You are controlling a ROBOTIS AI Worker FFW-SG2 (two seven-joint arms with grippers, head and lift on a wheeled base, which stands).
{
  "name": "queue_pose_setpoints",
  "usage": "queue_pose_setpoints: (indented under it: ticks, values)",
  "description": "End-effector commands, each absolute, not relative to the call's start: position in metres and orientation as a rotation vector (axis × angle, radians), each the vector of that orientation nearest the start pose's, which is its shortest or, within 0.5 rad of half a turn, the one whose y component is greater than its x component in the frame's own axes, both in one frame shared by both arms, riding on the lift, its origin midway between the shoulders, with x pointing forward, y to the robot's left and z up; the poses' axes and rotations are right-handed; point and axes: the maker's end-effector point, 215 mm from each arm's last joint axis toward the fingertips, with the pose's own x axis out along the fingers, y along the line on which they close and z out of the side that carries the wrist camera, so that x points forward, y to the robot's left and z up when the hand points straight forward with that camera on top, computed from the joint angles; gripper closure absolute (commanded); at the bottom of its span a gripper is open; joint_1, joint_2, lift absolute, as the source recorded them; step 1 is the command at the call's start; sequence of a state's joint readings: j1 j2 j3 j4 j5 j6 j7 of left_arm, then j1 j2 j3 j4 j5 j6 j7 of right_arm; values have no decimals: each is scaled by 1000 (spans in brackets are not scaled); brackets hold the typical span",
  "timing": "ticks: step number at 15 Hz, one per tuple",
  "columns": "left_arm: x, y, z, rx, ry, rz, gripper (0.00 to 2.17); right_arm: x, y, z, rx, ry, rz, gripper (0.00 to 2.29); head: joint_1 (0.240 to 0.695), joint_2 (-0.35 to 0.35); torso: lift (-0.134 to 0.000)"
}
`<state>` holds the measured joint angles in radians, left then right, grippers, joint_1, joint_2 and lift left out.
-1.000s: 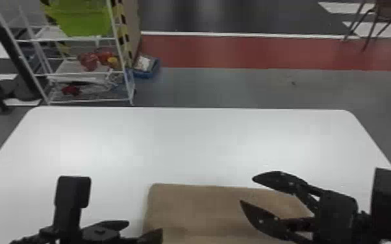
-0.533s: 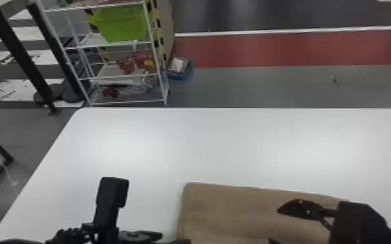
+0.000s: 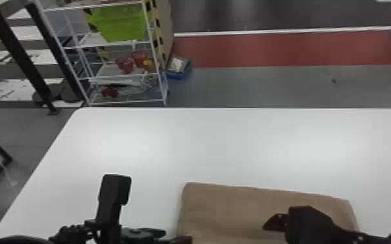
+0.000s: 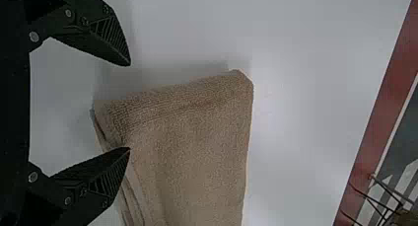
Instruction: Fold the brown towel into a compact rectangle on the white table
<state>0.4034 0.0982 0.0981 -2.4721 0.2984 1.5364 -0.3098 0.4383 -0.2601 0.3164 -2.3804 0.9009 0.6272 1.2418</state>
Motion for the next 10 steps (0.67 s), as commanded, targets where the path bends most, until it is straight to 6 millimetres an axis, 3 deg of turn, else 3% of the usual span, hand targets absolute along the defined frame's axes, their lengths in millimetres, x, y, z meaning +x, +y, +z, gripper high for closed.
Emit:
queue_pose_setpoints:
  ticks: [1, 3, 9, 10]
  values:
    - [305, 151, -444, -233, 1013, -433, 329, 299, -80, -424, -738, 686, 1094, 707, 695, 128, -122]
    - [305, 150, -443, -233, 1011, -436, 329, 299, -84, -435, -731, 730, 1090, 755, 695, 138, -122]
    - [303, 148, -442, -238, 1012, -445, 329, 300, -87, -445, -730, 770, 1070, 768, 695, 125, -122]
    - [303, 148, -443, -237, 1012, -443, 329, 300, -87, -445, -734, 773, 1067, 920, 695, 122, -122]
